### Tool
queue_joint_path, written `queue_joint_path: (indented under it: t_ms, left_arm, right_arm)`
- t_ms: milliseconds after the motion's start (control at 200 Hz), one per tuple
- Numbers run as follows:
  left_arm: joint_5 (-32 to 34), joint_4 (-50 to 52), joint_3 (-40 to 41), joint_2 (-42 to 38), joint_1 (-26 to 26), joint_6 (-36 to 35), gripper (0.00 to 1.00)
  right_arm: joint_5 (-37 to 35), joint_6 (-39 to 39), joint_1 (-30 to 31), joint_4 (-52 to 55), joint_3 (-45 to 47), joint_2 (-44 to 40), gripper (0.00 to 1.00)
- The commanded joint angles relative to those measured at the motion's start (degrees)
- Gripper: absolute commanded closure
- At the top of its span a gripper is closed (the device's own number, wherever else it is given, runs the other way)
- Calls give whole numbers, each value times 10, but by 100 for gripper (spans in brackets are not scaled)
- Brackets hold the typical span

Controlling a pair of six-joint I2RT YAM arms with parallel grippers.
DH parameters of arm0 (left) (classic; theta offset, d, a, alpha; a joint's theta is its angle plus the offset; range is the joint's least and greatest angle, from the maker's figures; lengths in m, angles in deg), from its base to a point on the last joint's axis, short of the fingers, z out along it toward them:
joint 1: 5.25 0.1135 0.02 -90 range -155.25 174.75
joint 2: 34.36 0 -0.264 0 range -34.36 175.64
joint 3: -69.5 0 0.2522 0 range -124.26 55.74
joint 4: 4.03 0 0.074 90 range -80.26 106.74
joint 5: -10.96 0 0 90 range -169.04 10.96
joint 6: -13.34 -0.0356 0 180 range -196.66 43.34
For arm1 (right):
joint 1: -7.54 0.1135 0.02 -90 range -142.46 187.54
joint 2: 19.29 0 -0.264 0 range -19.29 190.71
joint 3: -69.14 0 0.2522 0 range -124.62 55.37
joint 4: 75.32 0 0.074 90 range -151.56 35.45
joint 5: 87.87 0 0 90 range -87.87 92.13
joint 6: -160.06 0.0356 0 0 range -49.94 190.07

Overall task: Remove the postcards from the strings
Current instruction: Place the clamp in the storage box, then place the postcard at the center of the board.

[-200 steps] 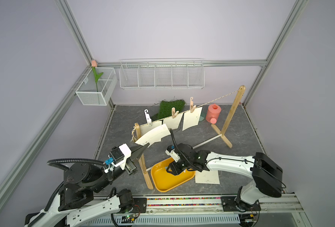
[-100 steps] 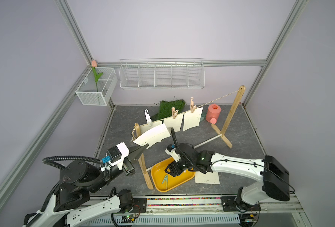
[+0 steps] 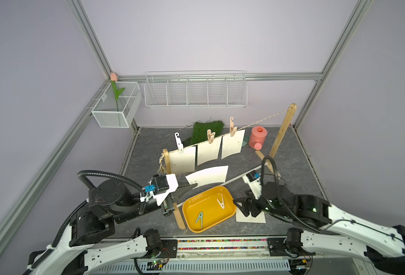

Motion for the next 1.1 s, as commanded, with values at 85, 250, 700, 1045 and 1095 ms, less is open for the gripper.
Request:
queue_joint_path:
  t_ms: [85,250,700,1045,1095]
  left_arm:
    - [-77,33,3,57,-1,39,100]
    - [-85,-63,62,73,-1,133,100]
    - [-66,-258,150,225,-6,398,100]
    - [-43,-393,151,400,-41,609,100]
    - [-43,-406,147,426,-46,638,100]
  right_arm:
    - [-262,97,-1,177,-57,-80,16]
    - [-358,16,-1,141,-136,-109,14]
    - [-431,-286,-1,-238,-234,-96,12]
    - [-400,-366,-1,-353,-258,-57,12]
    - [-399,-373,-1,-362,-259,-54,12]
